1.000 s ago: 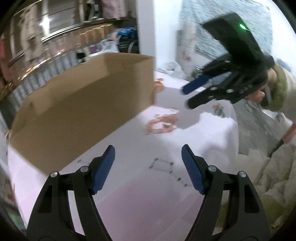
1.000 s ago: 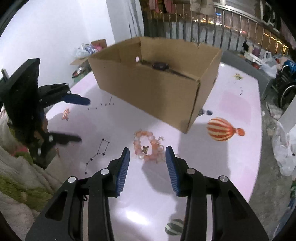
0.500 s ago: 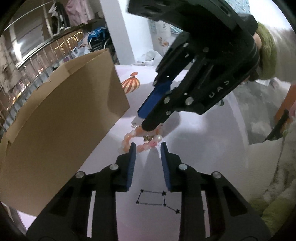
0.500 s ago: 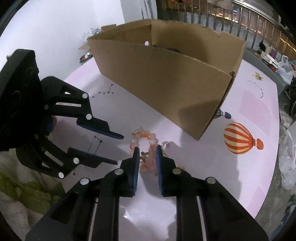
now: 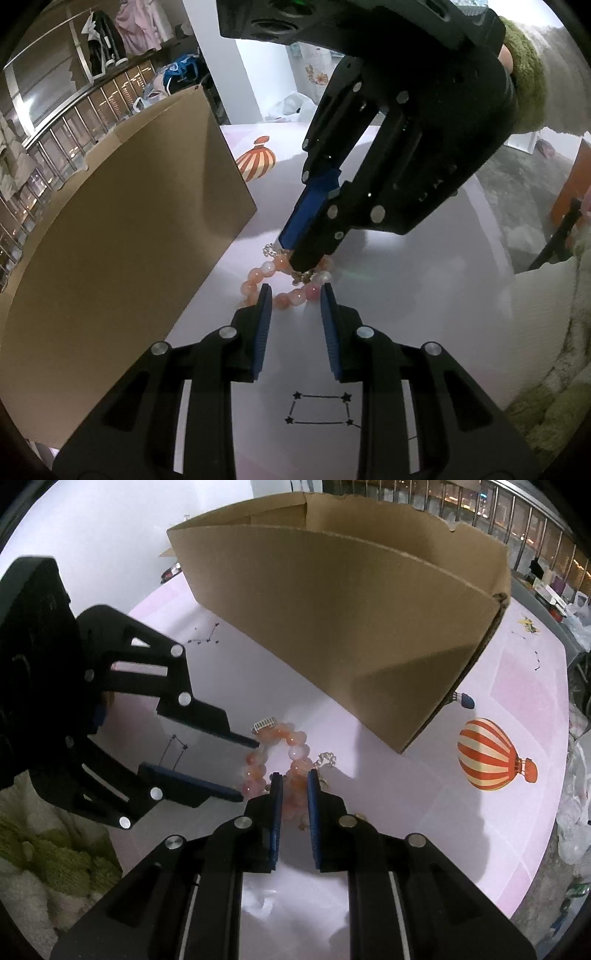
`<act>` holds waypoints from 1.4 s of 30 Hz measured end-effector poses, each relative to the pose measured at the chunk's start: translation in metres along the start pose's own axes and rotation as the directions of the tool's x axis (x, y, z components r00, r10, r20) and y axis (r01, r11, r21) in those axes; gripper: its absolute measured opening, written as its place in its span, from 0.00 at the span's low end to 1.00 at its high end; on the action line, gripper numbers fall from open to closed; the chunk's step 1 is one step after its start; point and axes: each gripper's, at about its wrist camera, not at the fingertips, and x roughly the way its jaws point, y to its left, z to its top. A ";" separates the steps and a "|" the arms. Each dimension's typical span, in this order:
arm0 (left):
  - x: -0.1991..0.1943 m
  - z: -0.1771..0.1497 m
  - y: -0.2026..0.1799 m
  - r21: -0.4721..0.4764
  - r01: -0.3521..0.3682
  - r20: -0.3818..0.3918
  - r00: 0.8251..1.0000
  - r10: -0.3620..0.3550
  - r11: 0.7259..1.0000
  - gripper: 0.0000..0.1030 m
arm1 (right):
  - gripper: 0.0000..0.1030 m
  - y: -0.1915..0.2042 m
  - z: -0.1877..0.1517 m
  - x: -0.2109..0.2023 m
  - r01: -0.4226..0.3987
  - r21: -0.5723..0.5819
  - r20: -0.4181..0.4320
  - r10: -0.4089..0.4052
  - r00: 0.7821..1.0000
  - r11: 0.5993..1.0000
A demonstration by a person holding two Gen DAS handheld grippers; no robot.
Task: Organize jewelry
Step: 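Close the right gripper on the pink-orange bracelet while the left gripper closes beside it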
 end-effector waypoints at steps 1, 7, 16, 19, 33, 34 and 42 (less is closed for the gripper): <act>0.001 0.000 0.001 0.003 0.000 0.000 1.000 0.000 1.000 0.25 | 0.13 0.000 0.001 0.001 -0.002 -0.002 -0.003 0.002 1.000 1.000; 0.001 0.000 0.001 0.022 0.002 0.005 1.000 -0.002 1.000 0.25 | 0.10 -0.001 0.006 0.005 -0.003 -0.004 -0.013 0.003 1.000 1.000; -0.002 -0.004 0.001 0.023 -0.020 0.007 1.000 0.020 1.000 0.04 | 0.10 -0.002 0.007 0.003 -0.020 0.024 0.002 0.020 1.000 1.000; -0.002 -0.009 0.004 0.007 -0.007 -0.011 1.000 0.007 1.000 0.00 | 0.10 -0.003 0.008 -0.001 -0.021 0.033 0.014 0.021 1.000 0.999; -0.017 -0.019 0.037 -0.367 0.124 0.027 0.992 -0.123 0.922 0.09 | 0.10 -0.005 -0.001 -0.011 -0.039 0.087 0.047 0.035 0.998 0.995; -0.016 -0.019 0.039 -0.386 0.132 0.029 0.991 -0.131 0.913 0.12 | 0.10 -0.007 -0.004 -0.011 -0.046 0.099 0.052 0.041 0.998 0.994; -0.002 -0.022 0.059 -0.553 0.197 0.041 0.977 -0.209 0.810 0.21 | 0.10 -0.008 -0.012 -0.010 -0.095 0.141 0.079 0.084 0.993 0.986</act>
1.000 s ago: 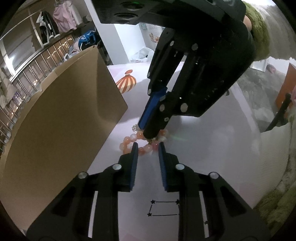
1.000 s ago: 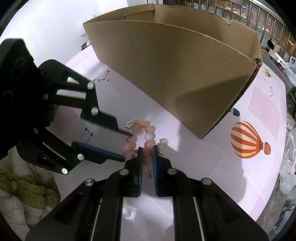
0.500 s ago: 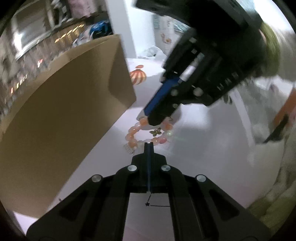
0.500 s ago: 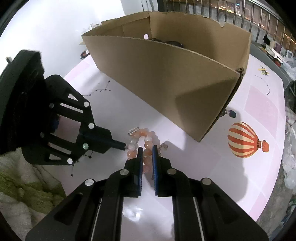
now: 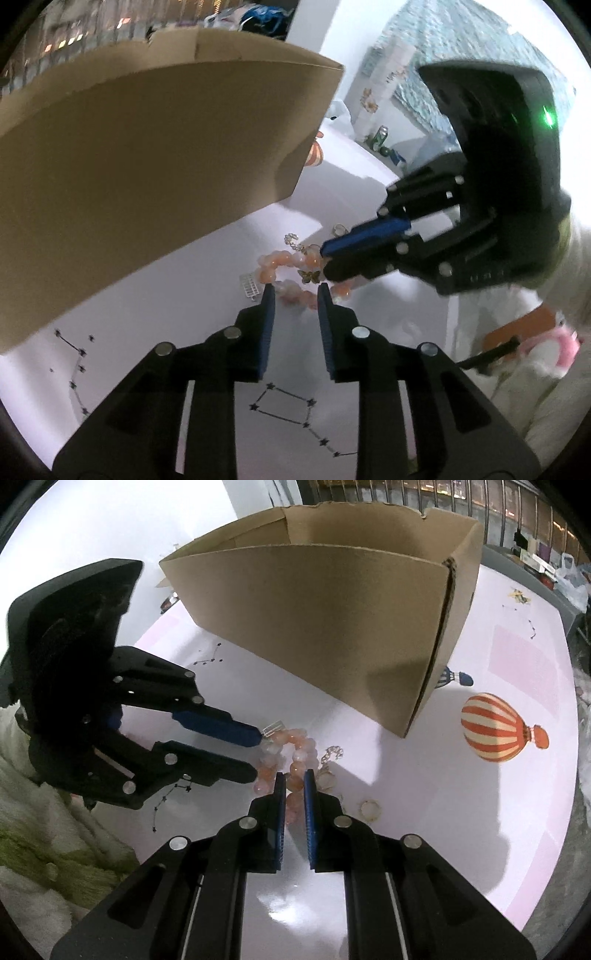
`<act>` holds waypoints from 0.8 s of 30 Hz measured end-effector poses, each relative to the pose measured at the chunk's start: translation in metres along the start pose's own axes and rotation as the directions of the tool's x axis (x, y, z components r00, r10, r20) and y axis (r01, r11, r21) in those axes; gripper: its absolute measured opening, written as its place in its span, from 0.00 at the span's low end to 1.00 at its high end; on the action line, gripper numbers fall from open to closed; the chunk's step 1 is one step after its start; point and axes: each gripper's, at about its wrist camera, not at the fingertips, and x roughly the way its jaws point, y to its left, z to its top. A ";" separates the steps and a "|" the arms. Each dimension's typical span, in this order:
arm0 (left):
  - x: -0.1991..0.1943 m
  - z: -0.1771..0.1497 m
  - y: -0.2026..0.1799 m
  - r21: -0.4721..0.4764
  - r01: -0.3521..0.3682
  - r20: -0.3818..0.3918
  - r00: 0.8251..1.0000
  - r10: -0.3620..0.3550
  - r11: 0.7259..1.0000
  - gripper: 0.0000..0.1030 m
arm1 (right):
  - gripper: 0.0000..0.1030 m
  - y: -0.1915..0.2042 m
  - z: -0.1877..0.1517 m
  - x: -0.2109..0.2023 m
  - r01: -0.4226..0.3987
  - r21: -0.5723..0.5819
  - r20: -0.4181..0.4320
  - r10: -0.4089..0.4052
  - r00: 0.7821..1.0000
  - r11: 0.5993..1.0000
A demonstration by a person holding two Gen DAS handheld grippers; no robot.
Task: Organize jewelry
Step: 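Close the right gripper on the pink-orange bracelet while the left gripper closes beside it, then lift the pink-orange bracelet with both grippers and carry it toward the box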
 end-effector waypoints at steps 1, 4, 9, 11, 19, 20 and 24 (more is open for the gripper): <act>0.003 0.004 0.002 -0.016 -0.004 -0.005 1.000 0.004 1.000 0.21 | 0.10 -0.001 -0.001 0.000 -0.008 0.006 0.003 0.008 1.000 1.000; 0.007 0.006 0.002 -0.035 -0.030 -0.014 0.999 0.030 0.999 0.21 | 0.10 -0.003 -0.004 0.001 -0.021 0.022 0.009 0.021 1.000 1.000; 0.008 0.009 0.003 -0.065 -0.070 -0.029 0.997 0.068 0.995 0.21 | 0.10 -0.009 -0.012 -0.005 -0.049 0.047 0.035 0.047 0.998 0.998; 0.009 0.011 0.002 -0.079 -0.096 -0.038 0.995 0.093 0.992 0.21 | 0.10 -0.010 -0.015 -0.006 -0.058 0.060 0.046 0.056 0.997 0.996; 0.016 0.015 -0.024 -0.122 -0.161 -0.037 0.987 0.158 0.979 0.04 | 0.10 -0.015 -0.015 -0.006 -0.082 0.092 0.082 0.075 0.994 0.992; 0.018 0.017 -0.031 -0.121 -0.174 -0.038 0.985 0.171 0.977 0.03 | 0.10 -0.016 -0.015 -0.007 -0.085 0.096 0.087 0.077 0.993 0.992; 0.017 0.016 -0.031 -0.111 -0.194 -0.033 0.981 0.191 0.975 0.00 | 0.10 -0.018 -0.014 -0.010 -0.086 0.106 0.102 0.075 0.992 0.991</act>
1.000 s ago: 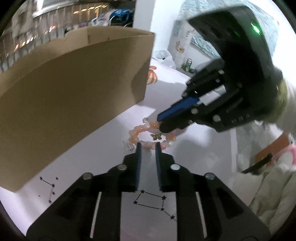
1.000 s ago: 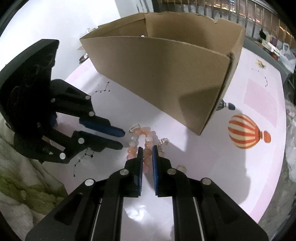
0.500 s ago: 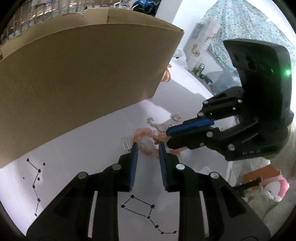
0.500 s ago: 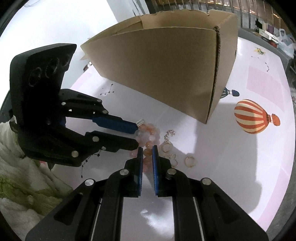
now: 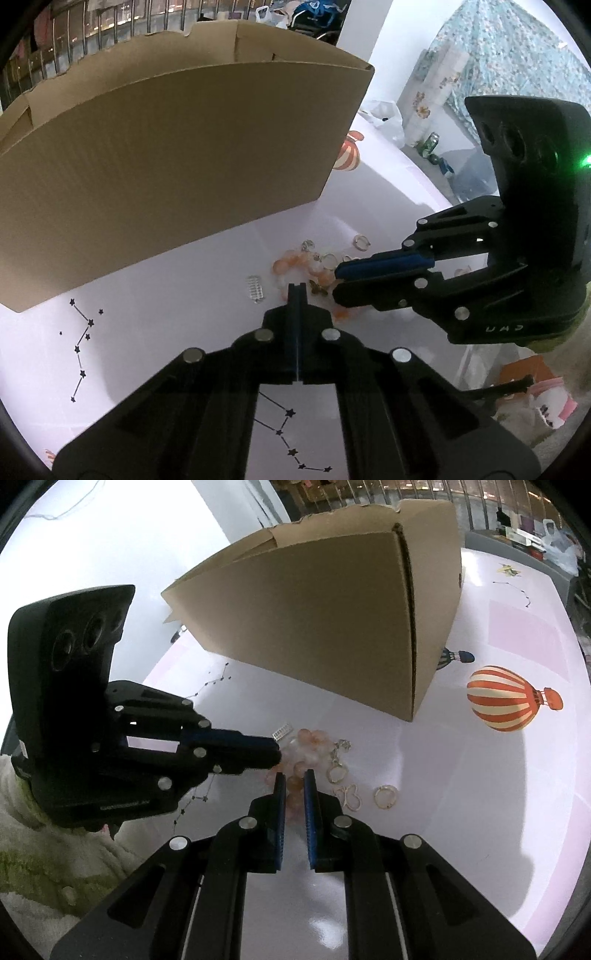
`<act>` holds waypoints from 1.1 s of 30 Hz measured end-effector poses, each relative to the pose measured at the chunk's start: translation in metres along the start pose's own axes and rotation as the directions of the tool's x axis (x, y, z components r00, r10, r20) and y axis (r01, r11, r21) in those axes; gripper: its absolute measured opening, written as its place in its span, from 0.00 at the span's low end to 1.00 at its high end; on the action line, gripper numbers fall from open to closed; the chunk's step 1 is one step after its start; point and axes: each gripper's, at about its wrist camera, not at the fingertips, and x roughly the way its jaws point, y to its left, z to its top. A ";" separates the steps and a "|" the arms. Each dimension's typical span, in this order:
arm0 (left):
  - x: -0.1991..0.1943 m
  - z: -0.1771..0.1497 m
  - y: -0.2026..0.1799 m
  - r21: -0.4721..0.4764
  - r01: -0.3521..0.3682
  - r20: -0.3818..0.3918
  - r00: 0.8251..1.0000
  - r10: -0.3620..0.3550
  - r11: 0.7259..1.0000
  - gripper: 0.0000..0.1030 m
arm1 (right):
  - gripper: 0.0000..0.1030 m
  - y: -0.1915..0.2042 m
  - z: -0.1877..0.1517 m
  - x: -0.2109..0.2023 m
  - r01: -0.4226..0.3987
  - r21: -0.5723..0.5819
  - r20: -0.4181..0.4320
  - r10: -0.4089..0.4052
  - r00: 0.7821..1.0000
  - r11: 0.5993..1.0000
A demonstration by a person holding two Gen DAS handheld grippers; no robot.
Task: Organize jewelry
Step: 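Lift the pink-orange bracelet with both grippers and carry it toward the box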
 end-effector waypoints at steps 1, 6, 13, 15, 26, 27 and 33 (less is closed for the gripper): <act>0.000 -0.001 0.002 -0.006 0.003 0.001 1.000 -0.003 1.000 0.00 | 0.10 0.000 0.001 0.000 0.001 0.002 0.003 -0.001 1.000 1.000; -0.001 -0.004 0.010 -0.024 0.026 0.012 1.000 -0.025 0.999 0.00 | 0.10 0.001 -0.001 -0.009 0.010 0.009 0.022 -0.010 1.000 1.000; -0.016 -0.001 0.021 -0.045 0.067 0.061 0.996 -0.064 0.997 0.00 | 0.10 0.011 0.013 -0.017 0.023 0.006 0.054 -0.023 0.998 1.000; -0.020 0.000 0.024 -0.054 0.073 0.079 0.995 -0.069 0.996 0.00 | 0.10 0.016 0.021 -0.021 0.018 0.003 0.066 -0.019 0.998 1.000; -0.084 -0.027 0.077 -0.163 0.034 0.189 0.982 -0.002 0.986 0.00 | 0.10 0.082 0.075 -0.014 -0.004 -0.117 0.064 0.012 0.998 0.993; -0.091 -0.034 0.085 -0.180 0.020 0.190 0.982 0.015 0.983 0.00 | 0.10 0.089 0.078 -0.008 -0.014 -0.125 0.055 0.021 0.998 0.992; -0.115 -0.077 0.128 -0.266 -0.137 0.165 0.969 0.185 0.954 0.00 | 0.10 0.122 0.096 0.059 -0.091 -0.124 -0.032 0.088 0.996 0.988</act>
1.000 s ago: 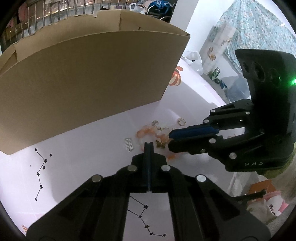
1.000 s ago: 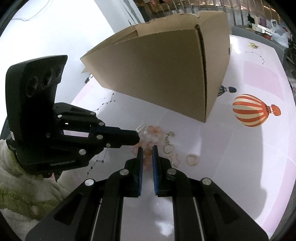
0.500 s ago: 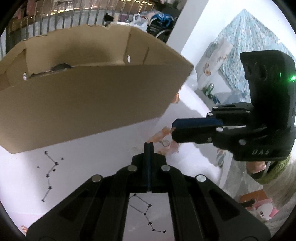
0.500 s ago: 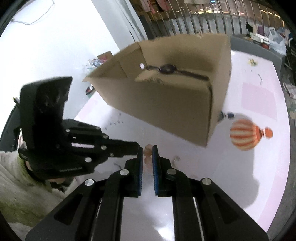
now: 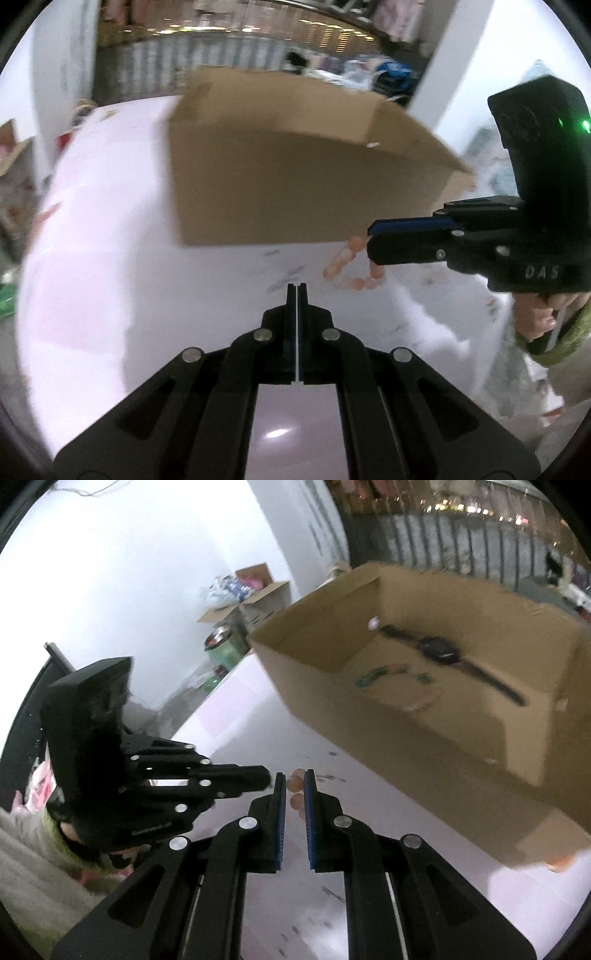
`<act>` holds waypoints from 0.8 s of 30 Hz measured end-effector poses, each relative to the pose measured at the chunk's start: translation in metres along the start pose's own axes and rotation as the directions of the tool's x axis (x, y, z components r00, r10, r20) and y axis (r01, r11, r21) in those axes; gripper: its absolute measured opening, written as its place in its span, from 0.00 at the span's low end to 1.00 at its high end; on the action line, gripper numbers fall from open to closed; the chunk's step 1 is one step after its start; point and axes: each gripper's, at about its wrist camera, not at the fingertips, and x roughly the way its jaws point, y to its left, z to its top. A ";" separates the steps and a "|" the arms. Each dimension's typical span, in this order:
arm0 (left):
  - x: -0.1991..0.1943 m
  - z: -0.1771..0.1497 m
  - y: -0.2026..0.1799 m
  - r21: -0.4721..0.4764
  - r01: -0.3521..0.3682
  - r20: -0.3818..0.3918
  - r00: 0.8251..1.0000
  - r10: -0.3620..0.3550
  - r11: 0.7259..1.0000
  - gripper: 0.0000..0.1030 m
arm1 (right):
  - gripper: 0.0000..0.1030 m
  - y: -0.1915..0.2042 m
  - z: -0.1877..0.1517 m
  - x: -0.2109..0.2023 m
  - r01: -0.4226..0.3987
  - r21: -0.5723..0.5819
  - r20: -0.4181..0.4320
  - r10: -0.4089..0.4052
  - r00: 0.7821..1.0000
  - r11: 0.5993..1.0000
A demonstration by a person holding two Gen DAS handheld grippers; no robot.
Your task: Organize jewelry
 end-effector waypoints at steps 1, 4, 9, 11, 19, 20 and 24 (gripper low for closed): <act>-0.002 -0.003 0.007 -0.011 -0.017 -0.002 1.000 0.017 1.000 0.00 | 0.10 0.003 0.002 0.006 -0.003 -0.002 -0.008 0.003 1.000 1.000; -0.012 -0.013 0.028 -0.044 -0.064 -0.001 0.998 0.064 0.997 0.01 | 0.10 0.003 0.005 0.024 0.005 0.009 -0.031 -0.005 0.999 1.000; -0.016 -0.012 0.024 0.007 -0.055 0.023 0.998 0.055 0.998 0.08 | 0.10 -0.021 -0.003 0.026 0.075 0.061 -0.055 -0.072 0.996 0.995; -0.013 -0.010 0.017 0.037 -0.035 0.027 0.999 0.034 0.999 0.09 | 0.10 -0.031 -0.010 0.020 0.091 0.090 -0.057 -0.086 0.995 0.992; 0.006 -0.006 -0.028 0.193 0.062 -0.001 0.998 -0.063 0.979 0.12 | 0.11 -0.053 -0.043 -0.033 0.133 0.133 0.020 -0.137 0.990 0.982; 0.008 -0.006 -0.034 0.220 0.074 -0.006 0.997 -0.075 0.973 0.14 | 0.13 -0.054 -0.047 -0.041 0.146 0.134 0.031 -0.152 0.988 0.980; 0.011 -0.007 -0.052 0.295 0.128 -0.025 0.992 -0.127 0.947 0.15 | 0.32 -0.056 -0.076 -0.077 0.233 0.115 0.071 -0.242 0.968 0.966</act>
